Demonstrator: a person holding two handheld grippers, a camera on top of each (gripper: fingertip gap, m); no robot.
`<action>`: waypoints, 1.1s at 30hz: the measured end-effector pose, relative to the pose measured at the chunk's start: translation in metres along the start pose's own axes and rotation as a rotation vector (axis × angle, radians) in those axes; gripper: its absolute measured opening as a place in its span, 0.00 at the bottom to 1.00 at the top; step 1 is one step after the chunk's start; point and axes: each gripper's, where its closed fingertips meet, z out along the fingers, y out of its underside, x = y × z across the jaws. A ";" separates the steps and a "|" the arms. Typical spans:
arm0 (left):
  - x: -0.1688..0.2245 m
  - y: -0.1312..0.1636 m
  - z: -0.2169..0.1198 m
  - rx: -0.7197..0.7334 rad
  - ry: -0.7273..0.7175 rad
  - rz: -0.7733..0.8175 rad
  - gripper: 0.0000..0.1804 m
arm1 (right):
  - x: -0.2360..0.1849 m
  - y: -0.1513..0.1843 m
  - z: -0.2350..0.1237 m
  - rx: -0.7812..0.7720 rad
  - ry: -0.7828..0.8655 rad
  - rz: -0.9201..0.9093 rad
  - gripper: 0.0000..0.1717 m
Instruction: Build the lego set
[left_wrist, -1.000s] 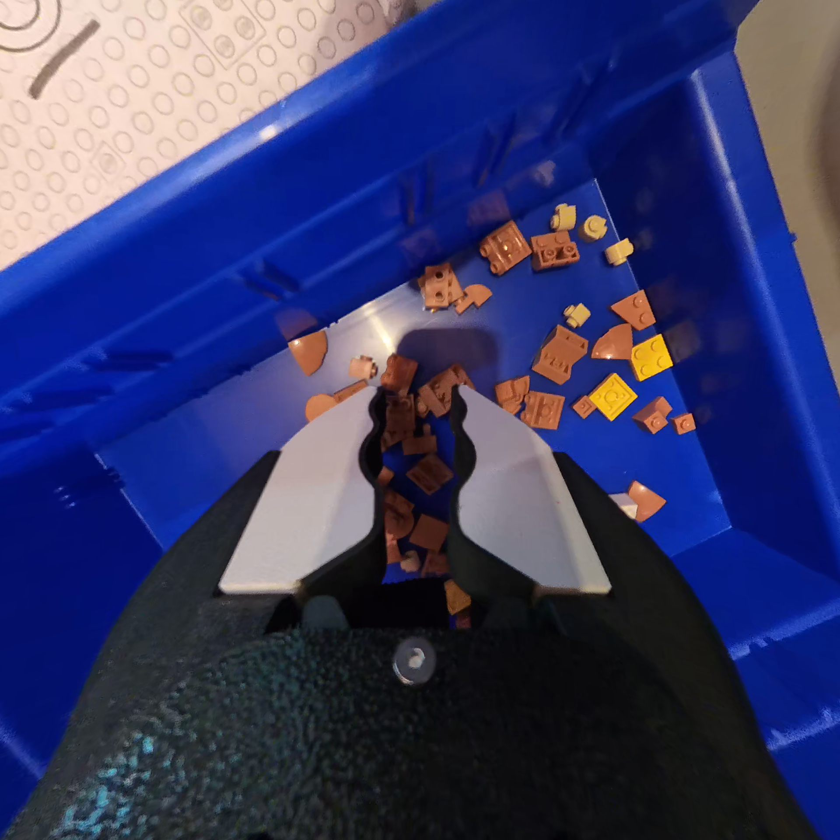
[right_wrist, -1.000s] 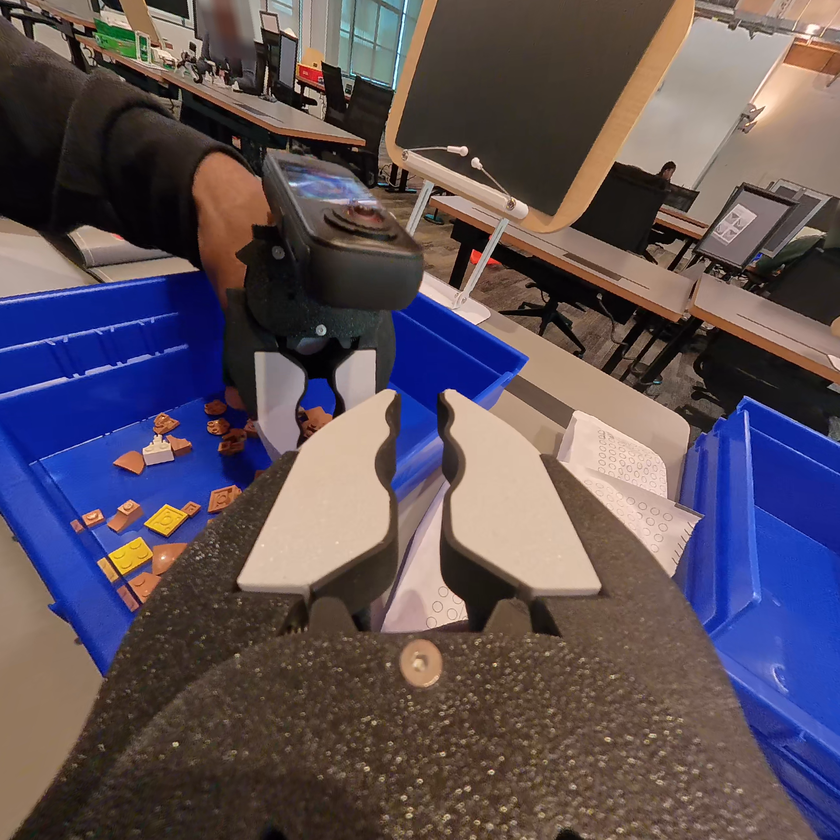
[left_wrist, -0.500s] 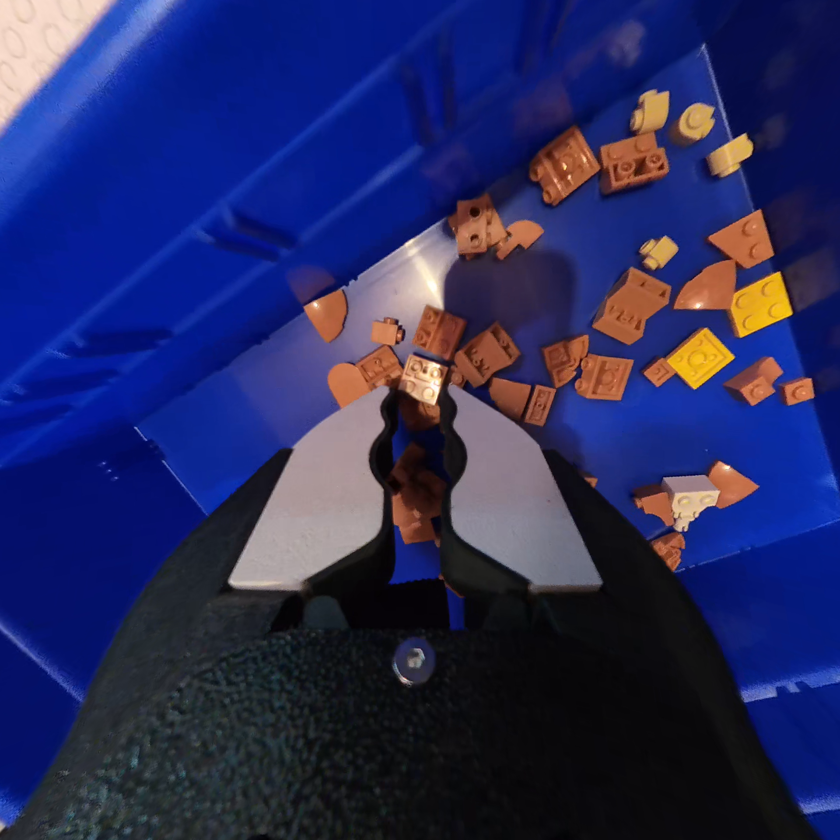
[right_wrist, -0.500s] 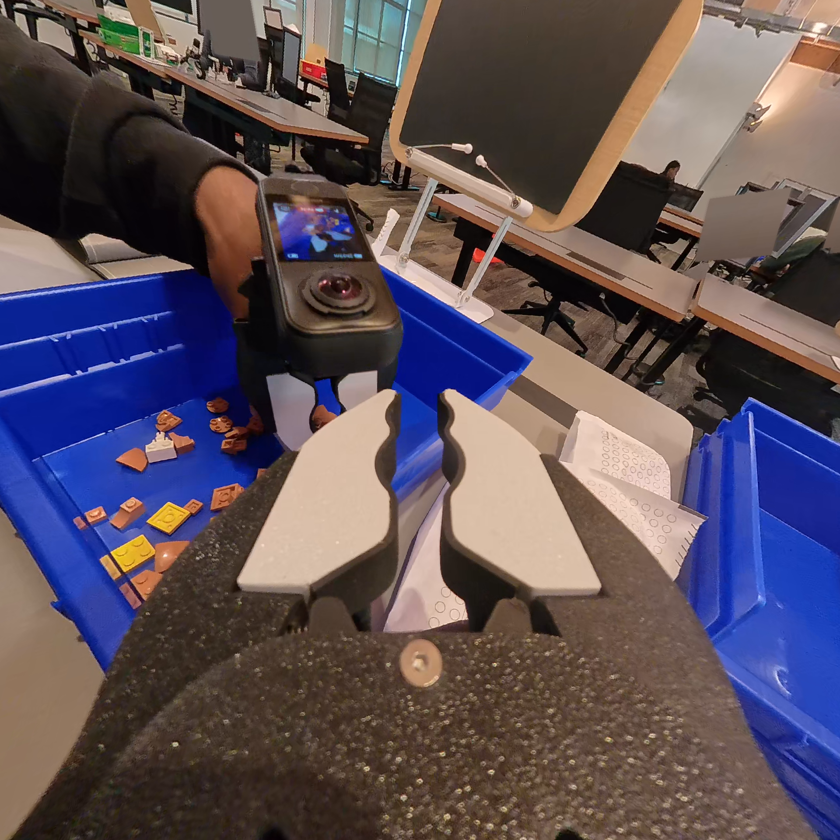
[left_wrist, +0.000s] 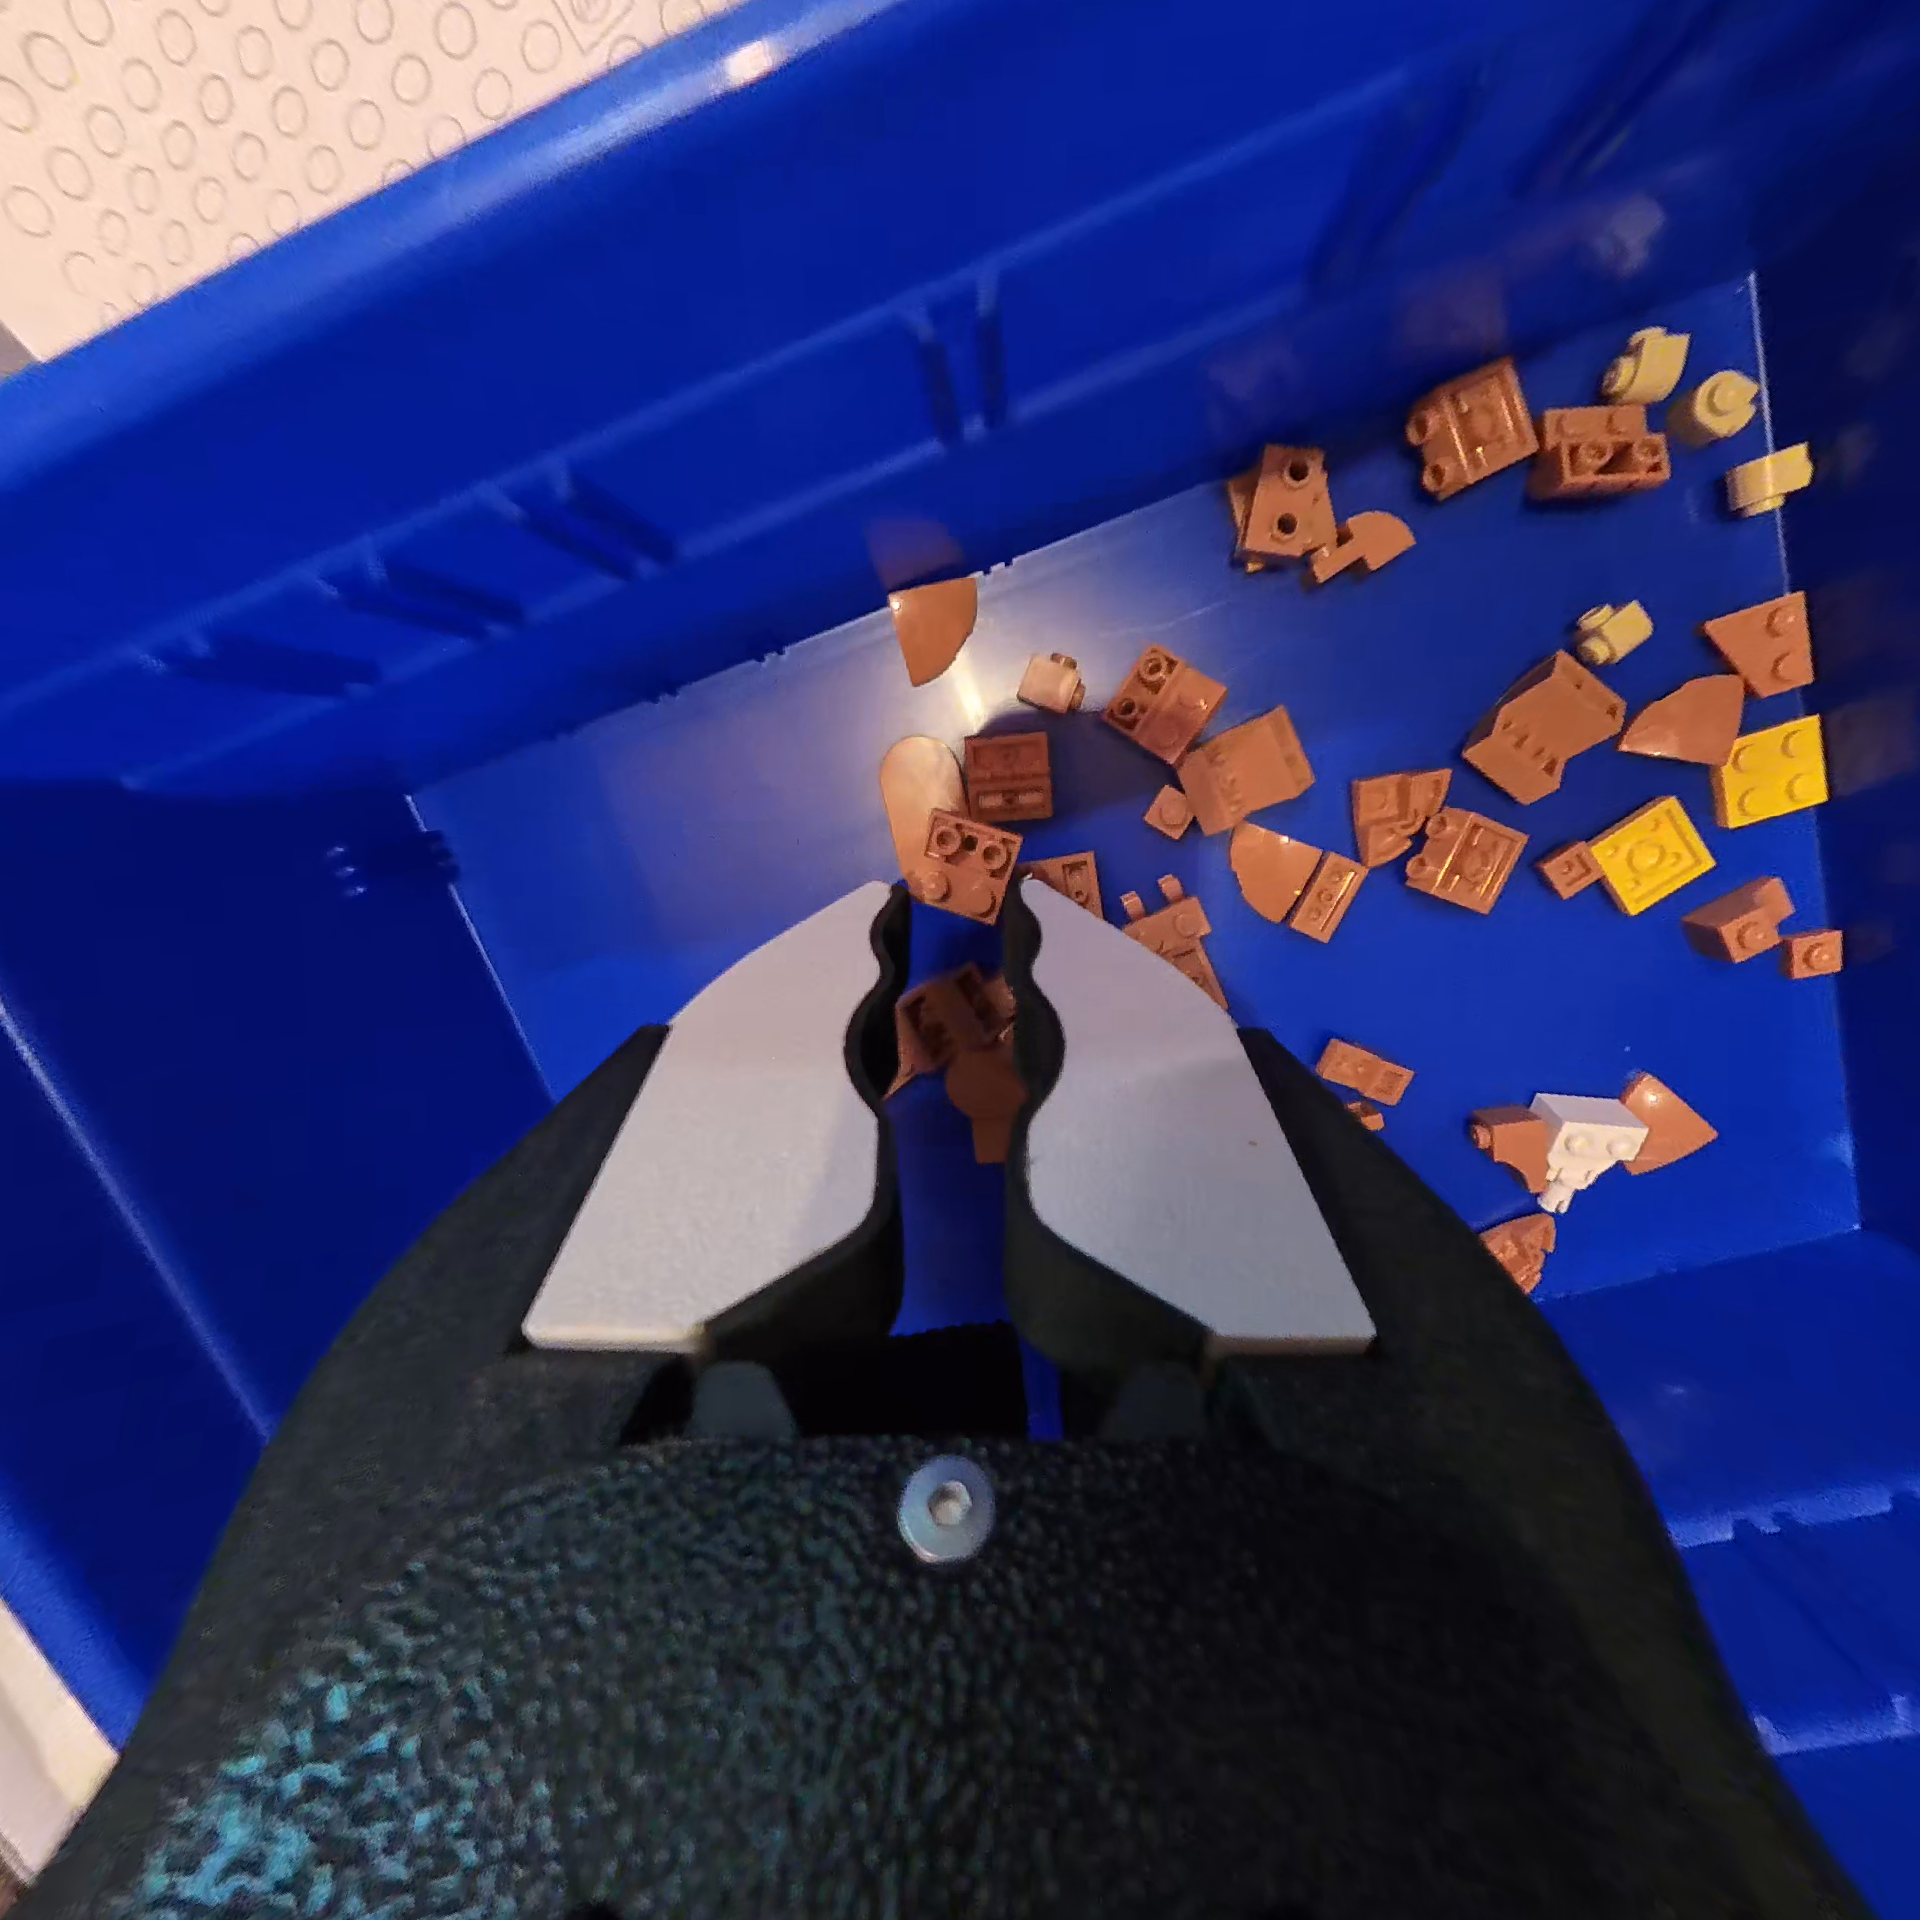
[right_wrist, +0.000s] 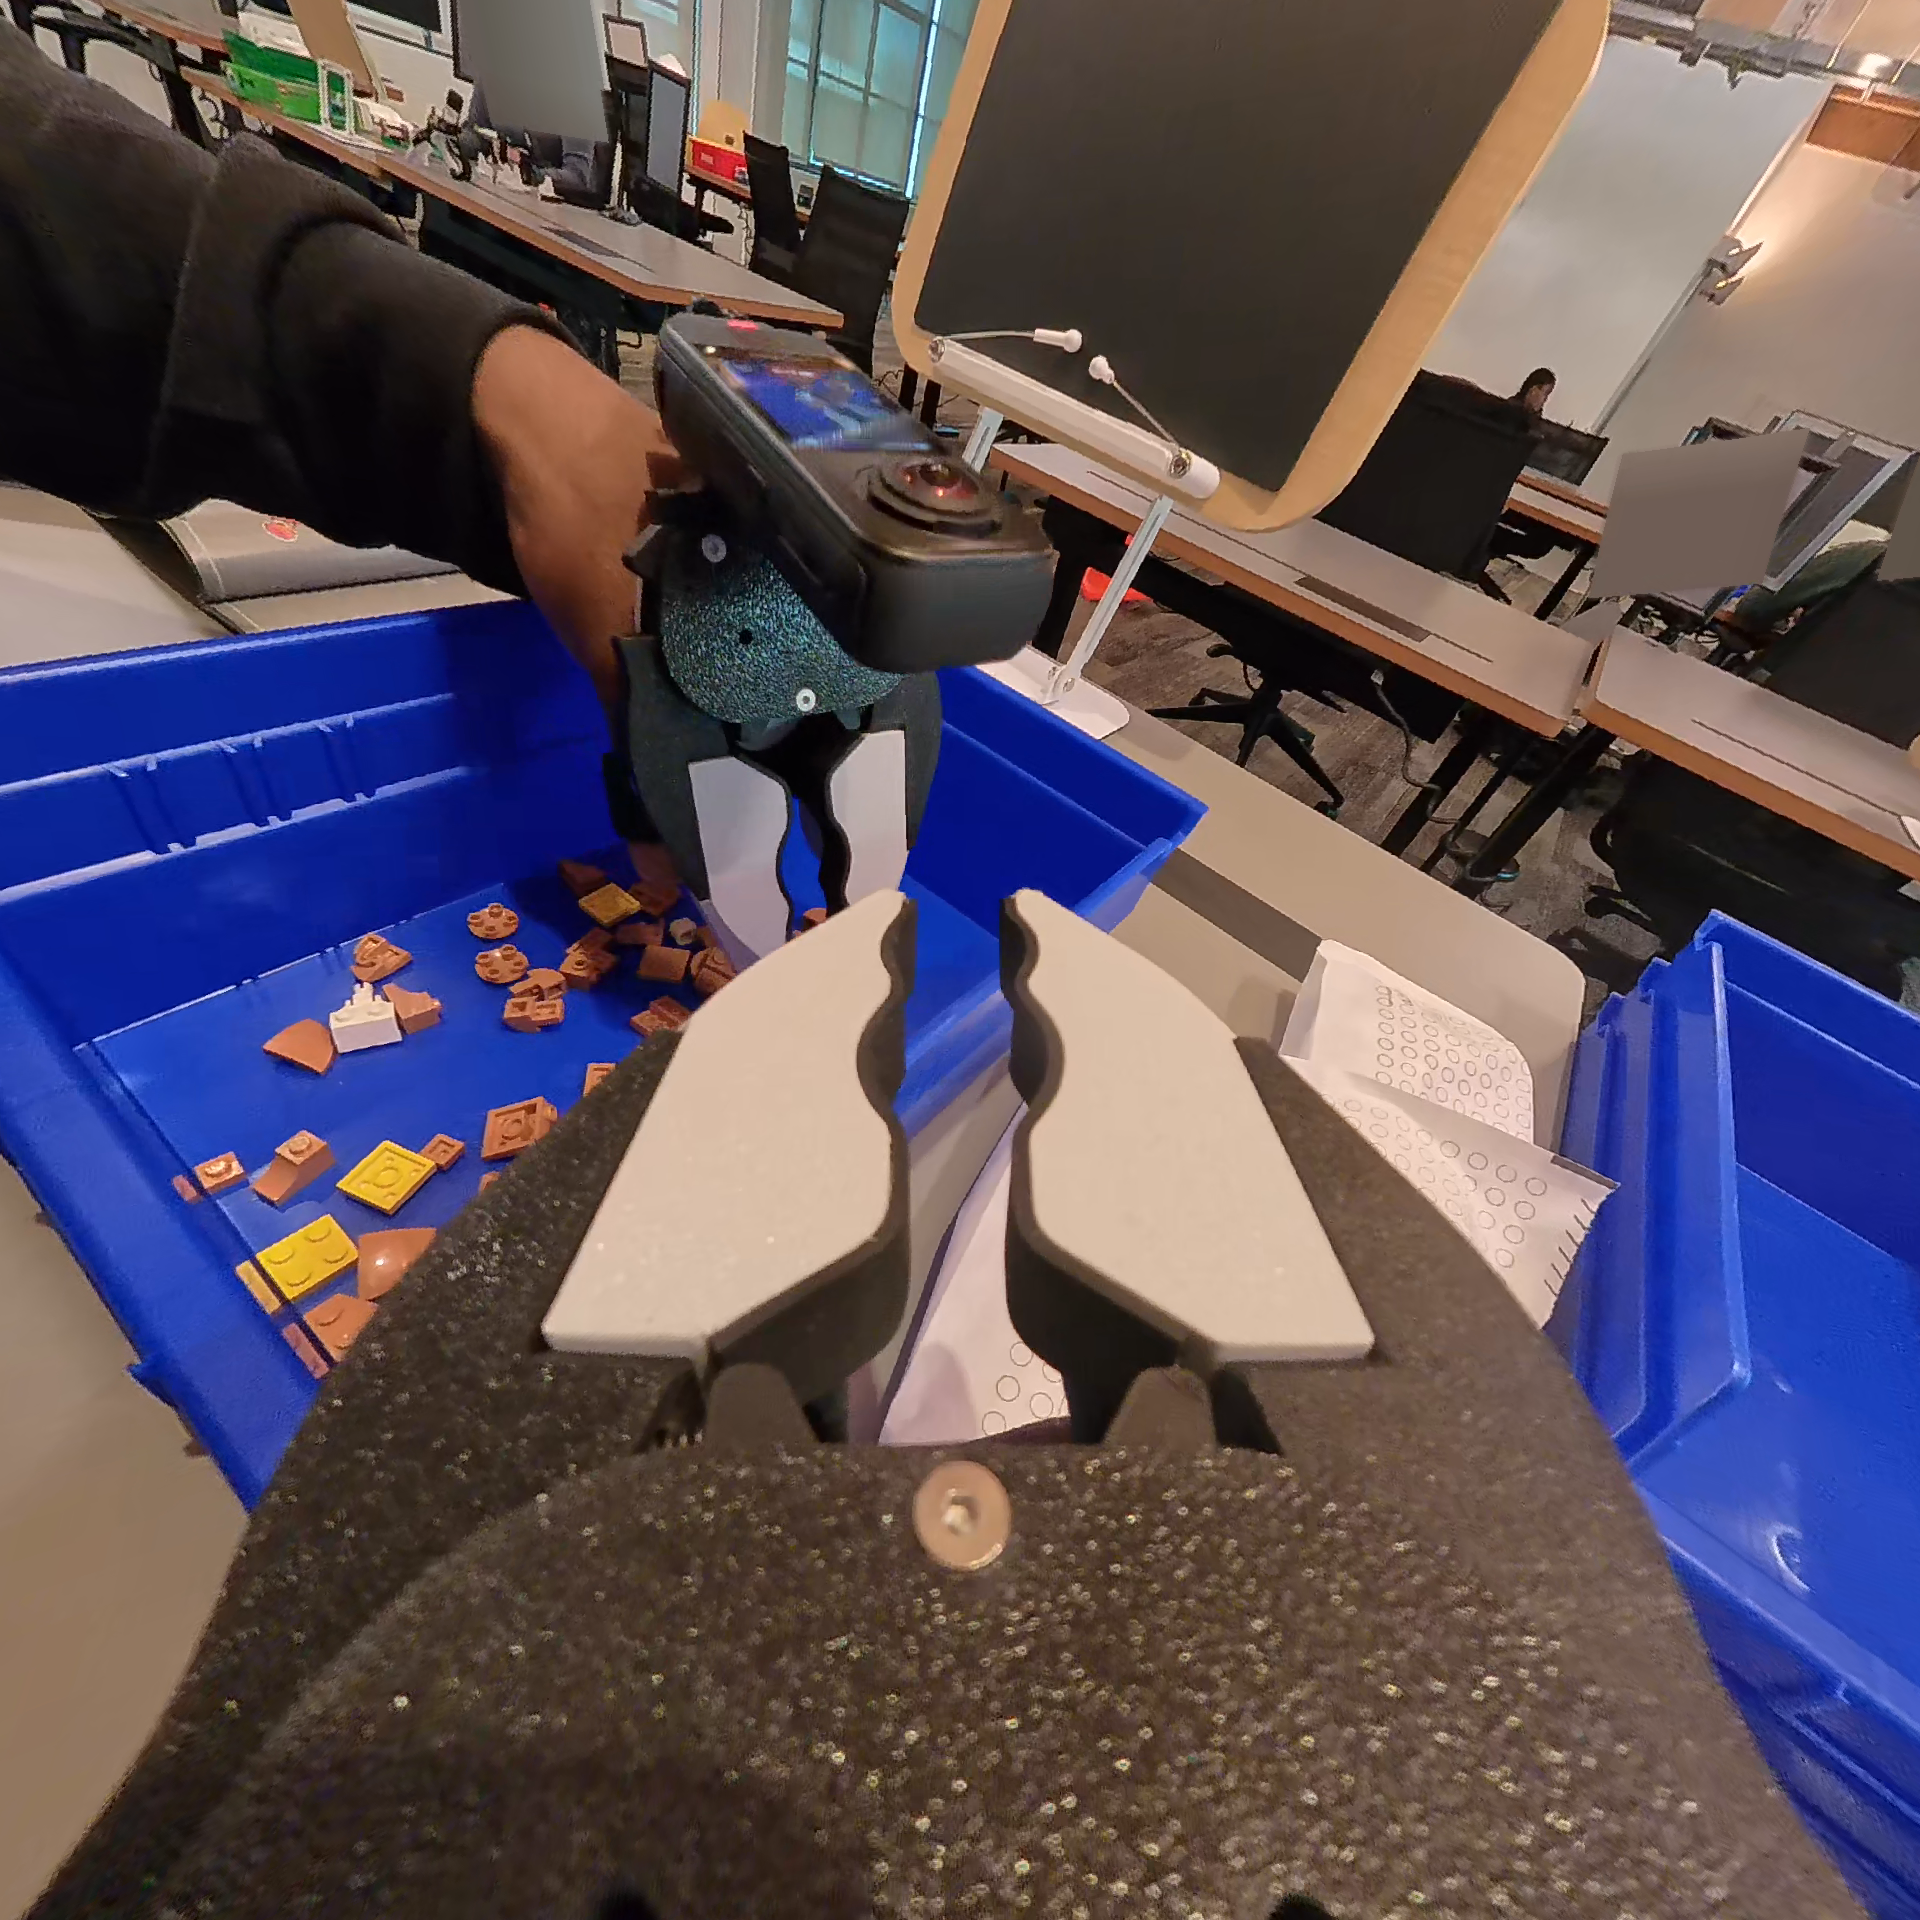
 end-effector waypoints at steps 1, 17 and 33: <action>0.000 0.000 0.000 -0.006 -0.004 -0.001 0.10 | 0.000 0.000 0.000 0.000 0.000 0.000 0.09; -0.012 0.005 0.003 -0.050 -0.064 -0.043 0.10 | 0.000 0.000 0.000 -0.001 -0.002 0.002 0.09; -0.016 0.005 0.001 -0.050 -0.084 -0.053 0.11 | 0.000 0.001 0.000 -0.002 -0.004 0.002 0.09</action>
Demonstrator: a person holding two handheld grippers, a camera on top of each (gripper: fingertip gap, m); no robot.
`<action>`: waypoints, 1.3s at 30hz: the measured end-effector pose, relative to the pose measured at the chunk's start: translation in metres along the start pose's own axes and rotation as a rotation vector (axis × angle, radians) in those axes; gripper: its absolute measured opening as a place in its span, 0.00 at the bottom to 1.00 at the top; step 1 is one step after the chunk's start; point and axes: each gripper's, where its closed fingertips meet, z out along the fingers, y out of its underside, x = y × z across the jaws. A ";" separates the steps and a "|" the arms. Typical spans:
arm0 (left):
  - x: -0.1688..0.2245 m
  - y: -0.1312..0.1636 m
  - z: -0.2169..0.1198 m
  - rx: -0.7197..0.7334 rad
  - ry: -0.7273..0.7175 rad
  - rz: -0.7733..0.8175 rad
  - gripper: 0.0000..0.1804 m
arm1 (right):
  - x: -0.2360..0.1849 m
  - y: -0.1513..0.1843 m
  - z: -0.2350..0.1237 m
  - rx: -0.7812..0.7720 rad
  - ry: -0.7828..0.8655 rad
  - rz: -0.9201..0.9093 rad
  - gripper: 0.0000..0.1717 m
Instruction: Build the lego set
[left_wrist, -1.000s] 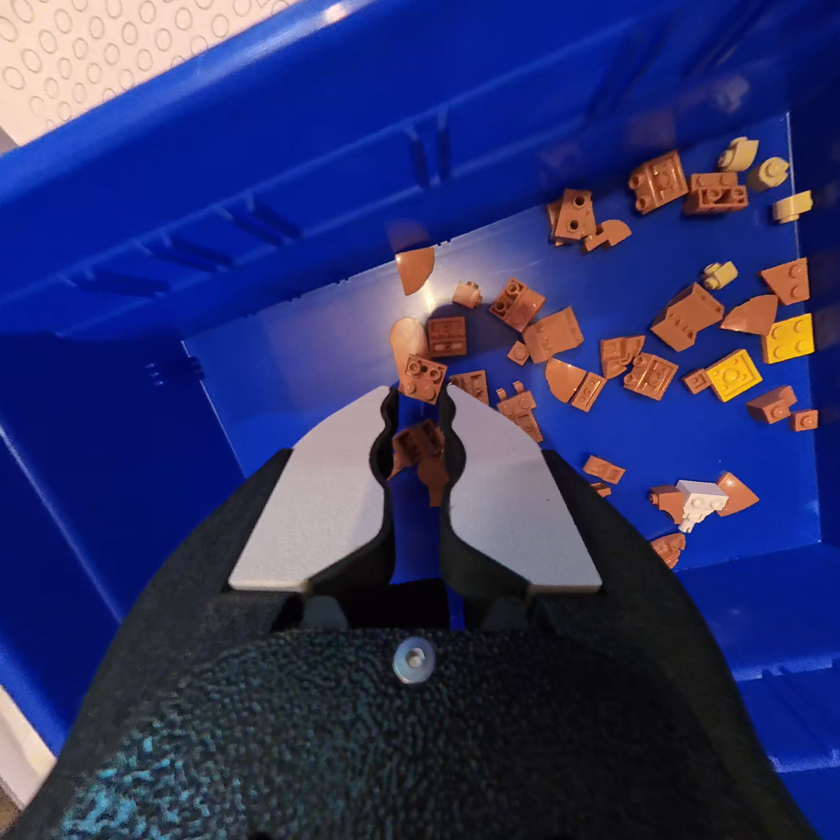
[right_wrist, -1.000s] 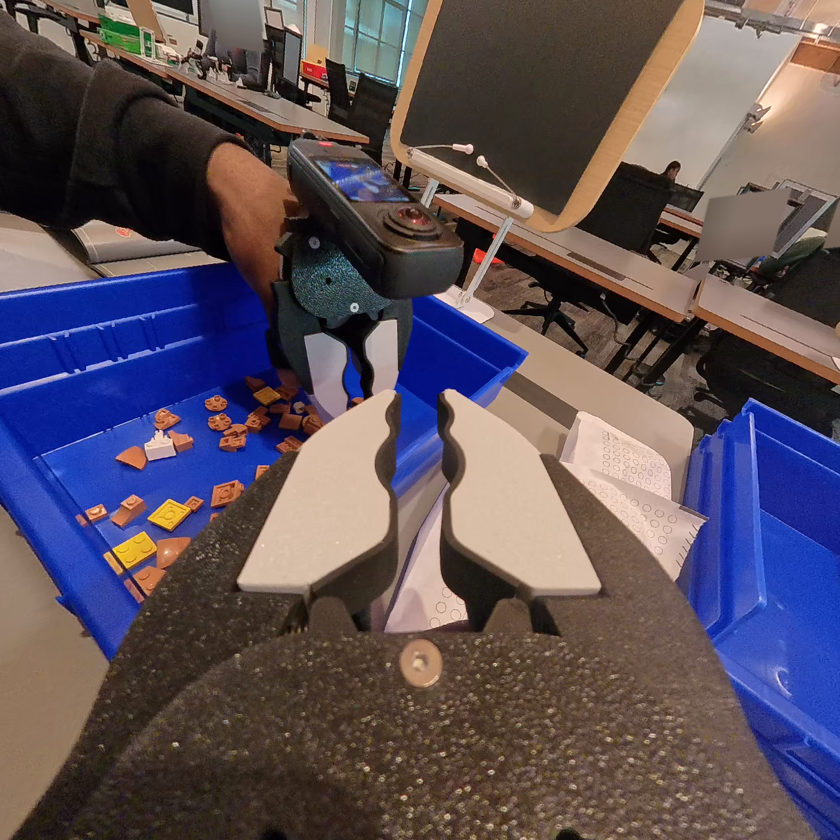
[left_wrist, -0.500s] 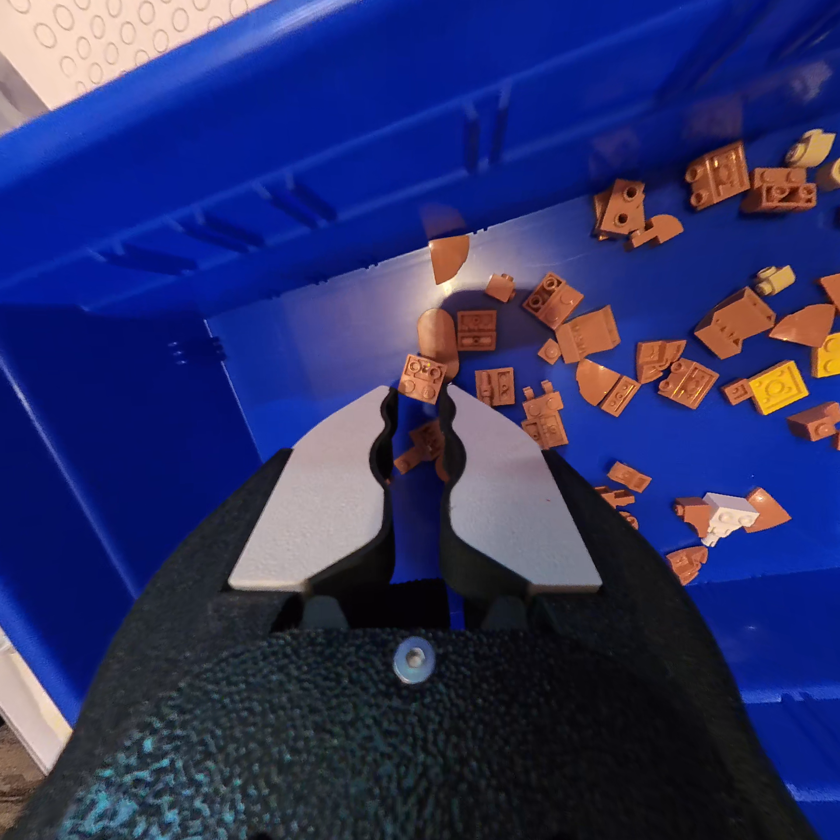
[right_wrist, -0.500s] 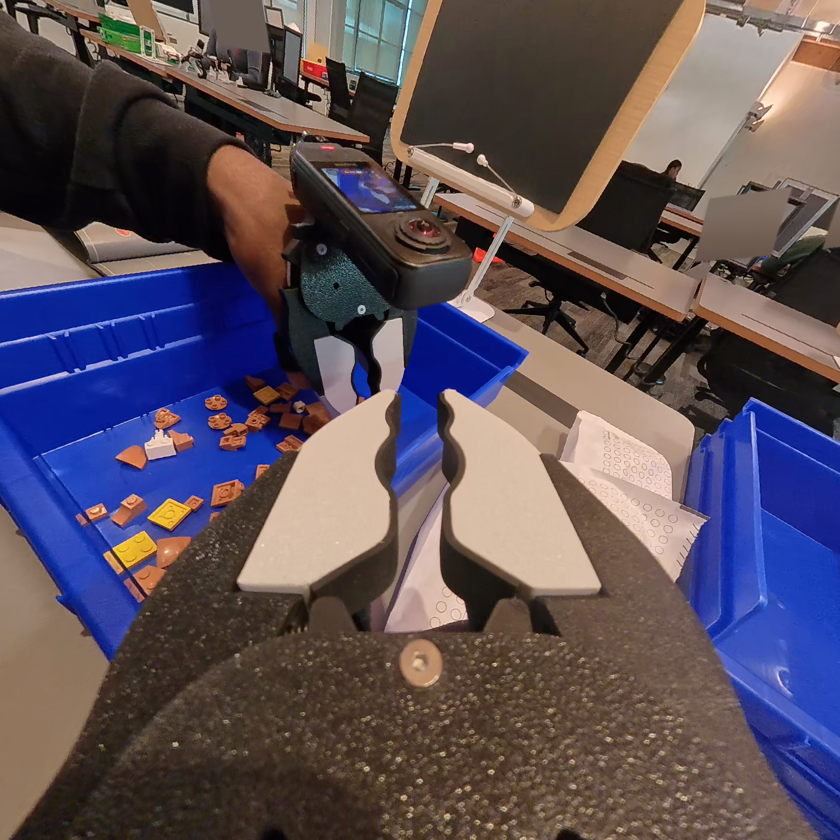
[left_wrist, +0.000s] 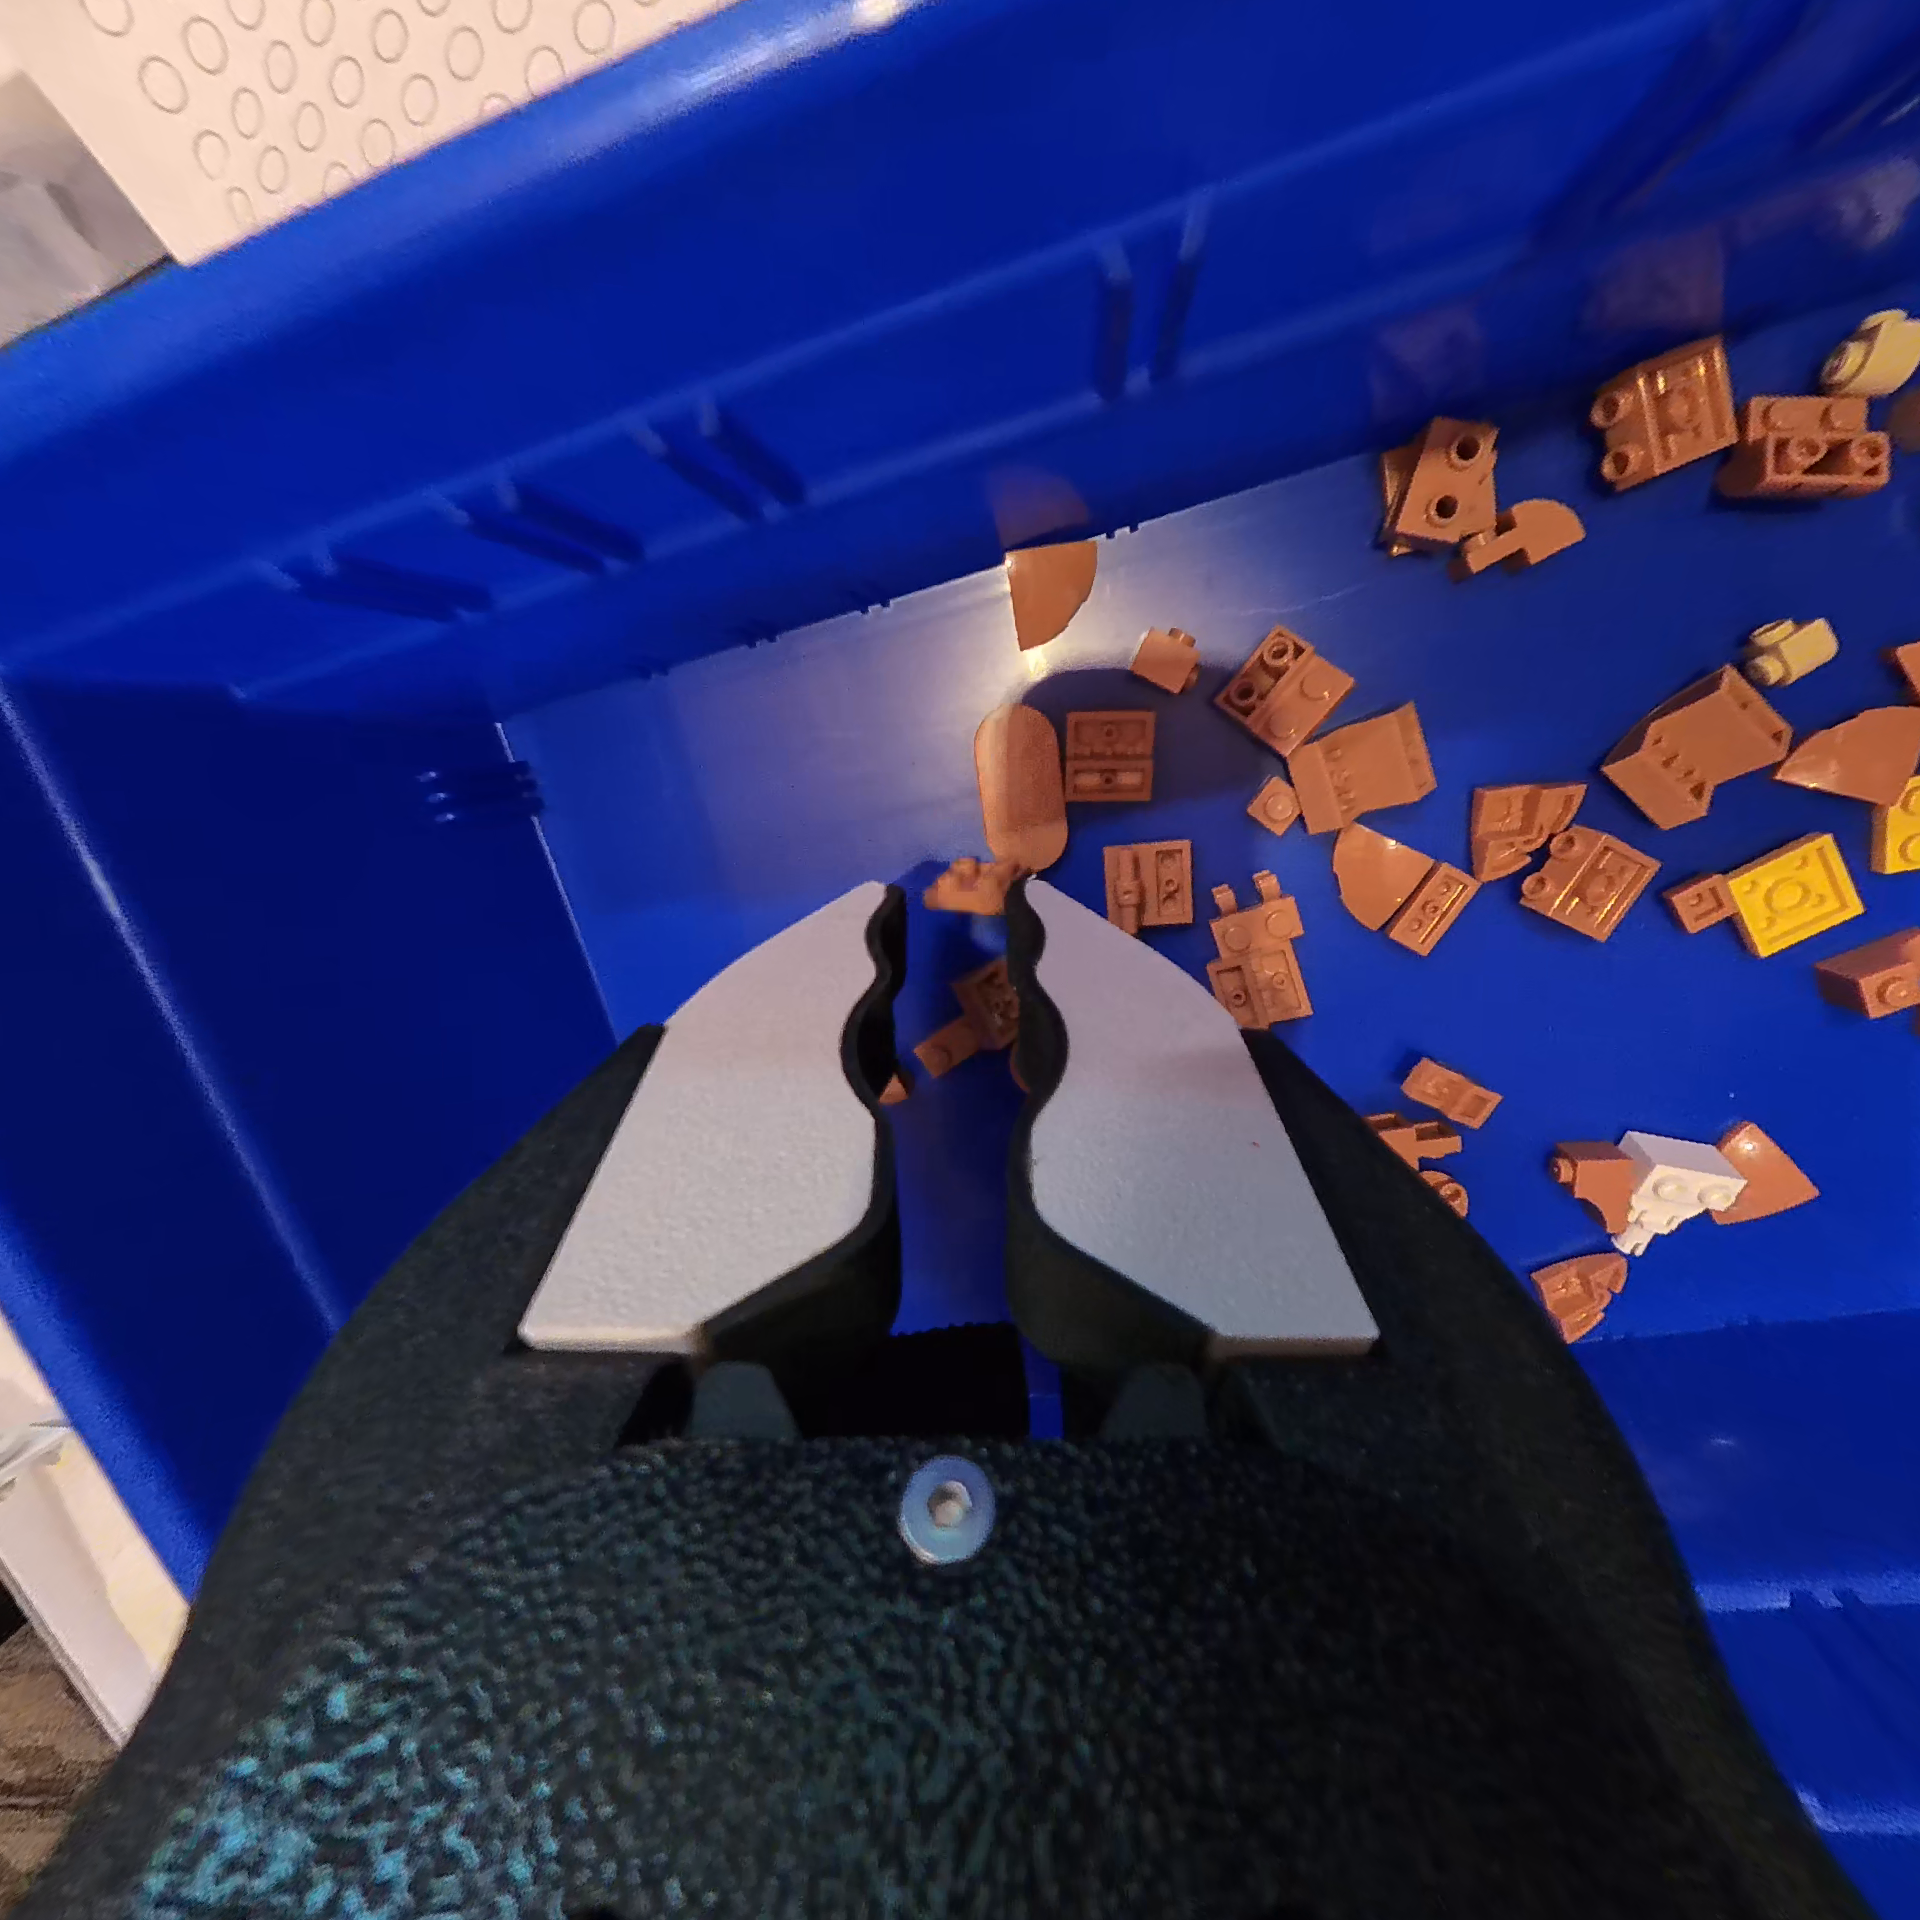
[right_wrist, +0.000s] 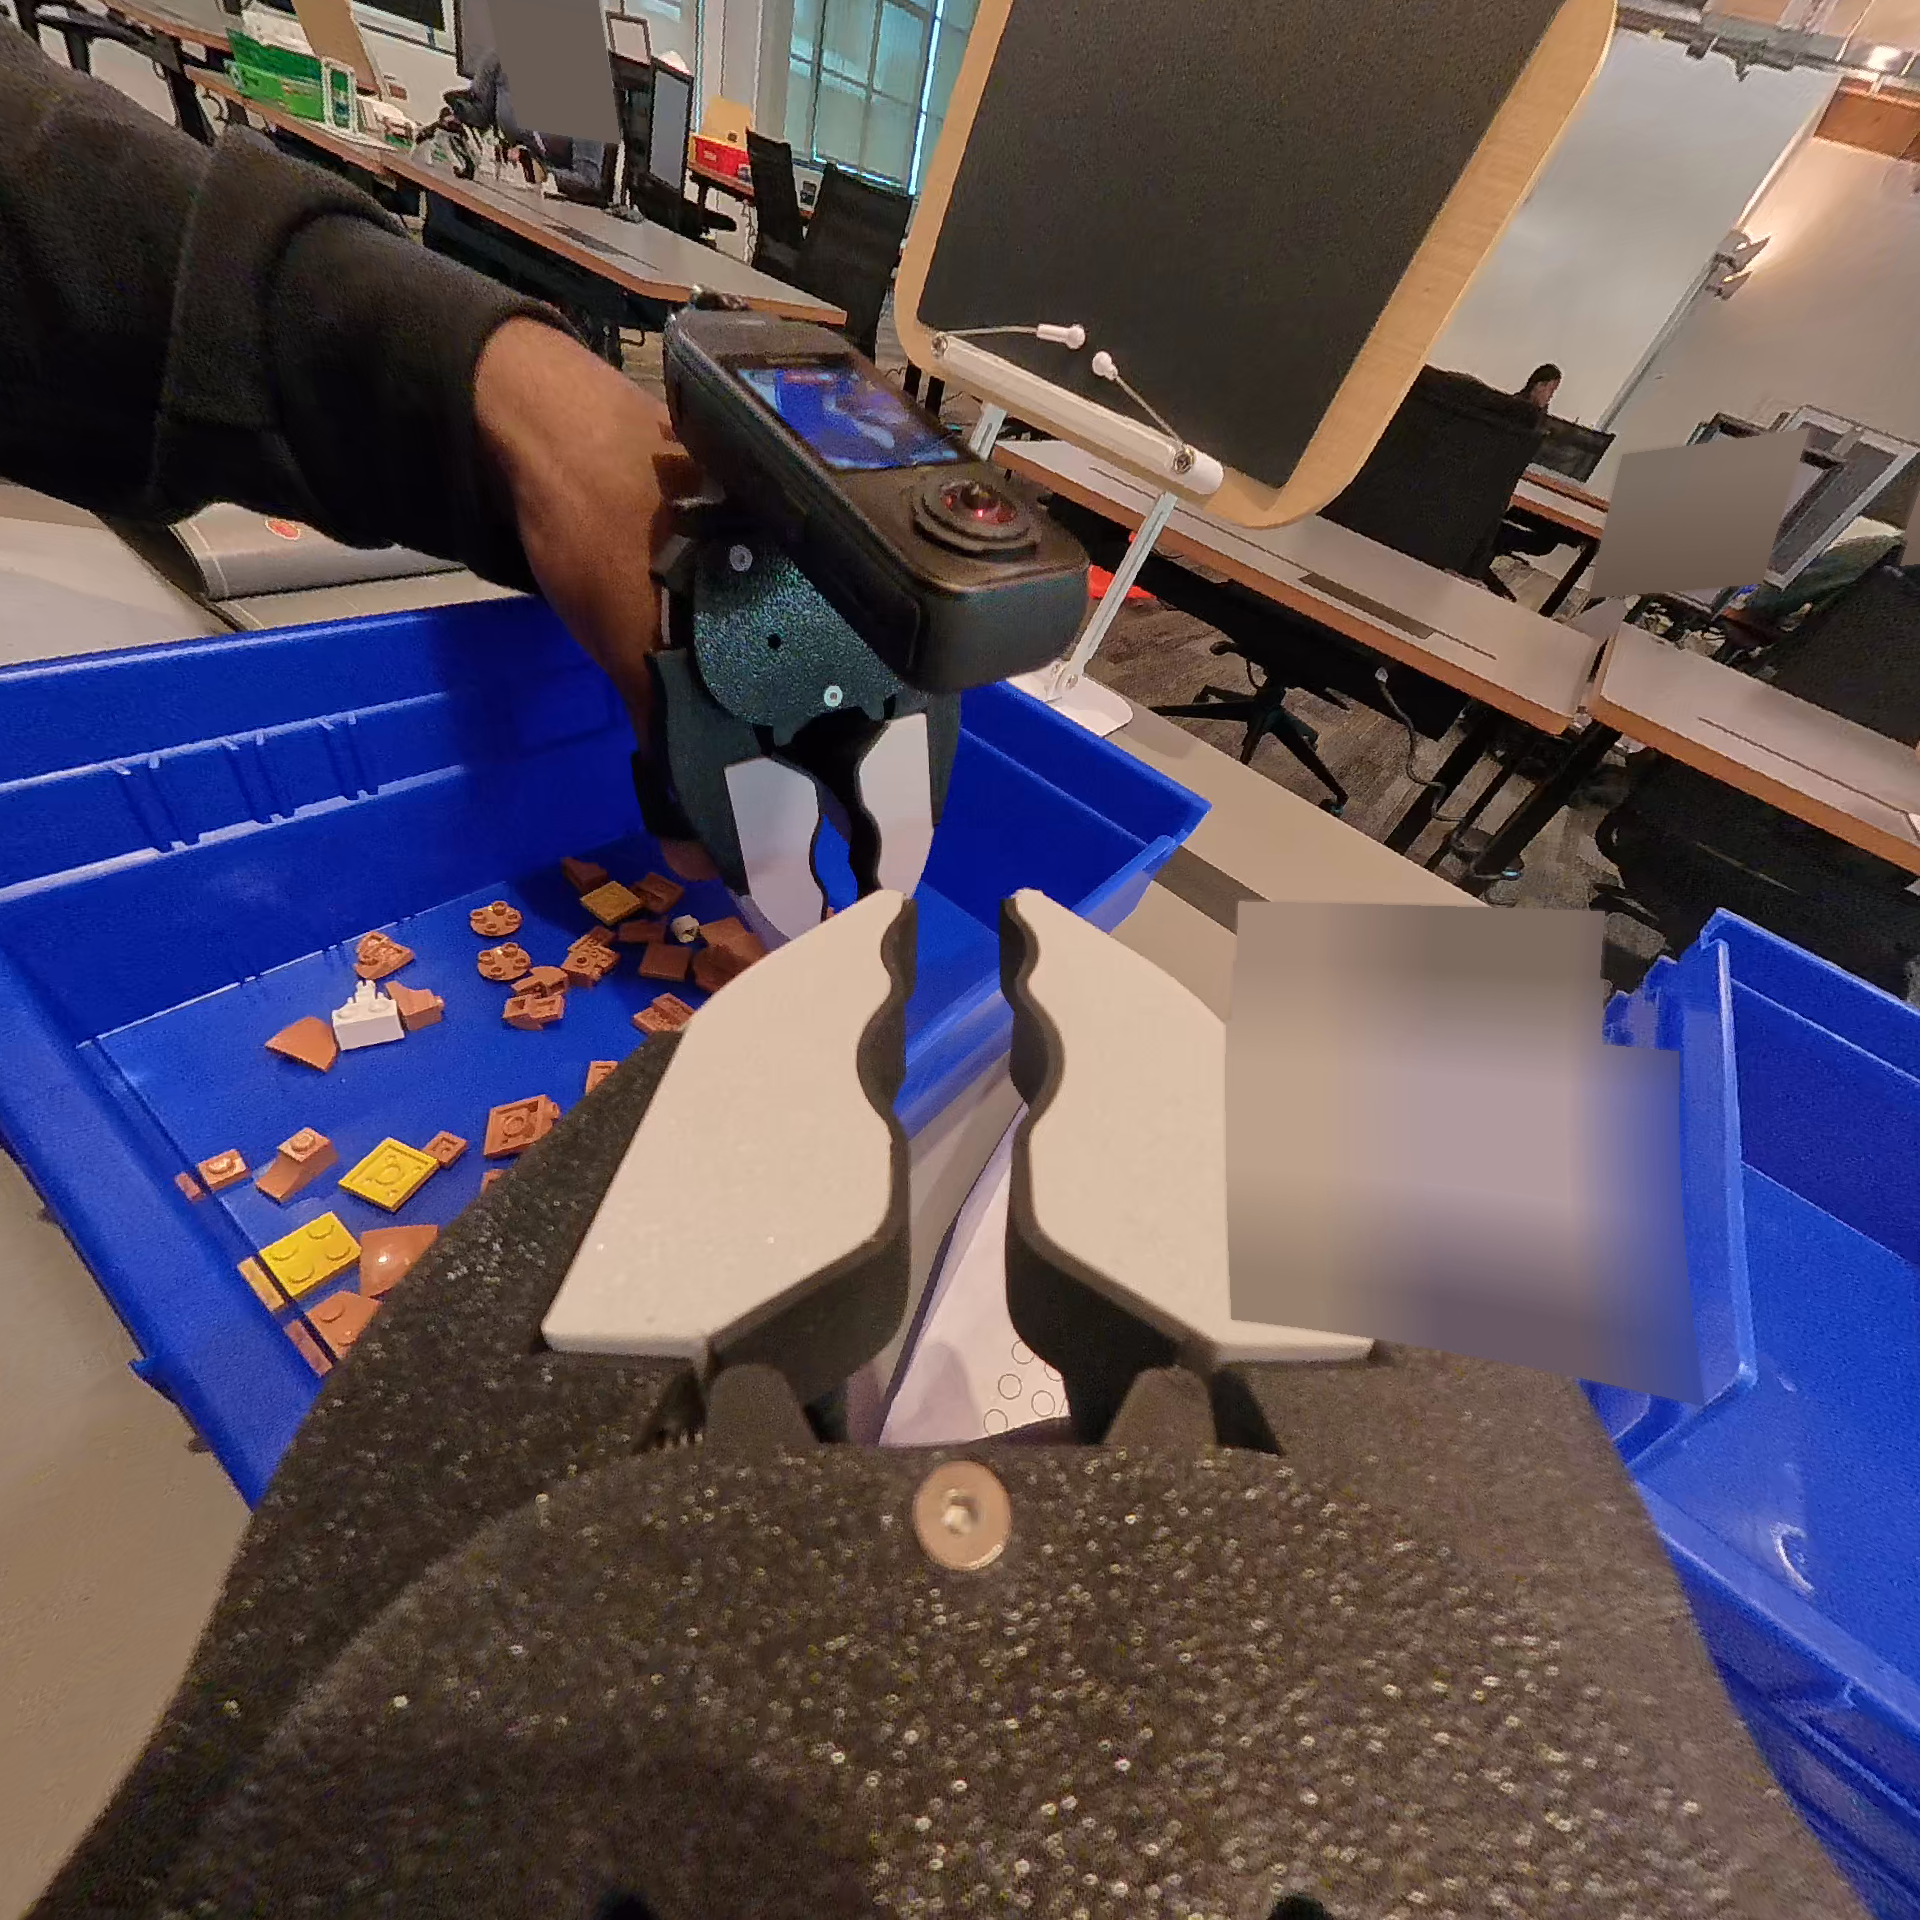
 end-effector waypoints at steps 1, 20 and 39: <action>-0.001 0.000 -0.001 0.002 -0.004 0.000 0.11 | 0.000 0.000 0.000 0.000 -0.001 0.000 0.09; -0.013 0.018 -0.038 0.012 -0.058 -0.030 0.12 | 0.000 0.000 0.000 -0.001 -0.001 0.001 0.09; -0.004 0.020 -0.033 -0.004 -0.025 -0.010 0.12 | -0.002 0.000 0.000 -0.001 -0.005 0.001 0.09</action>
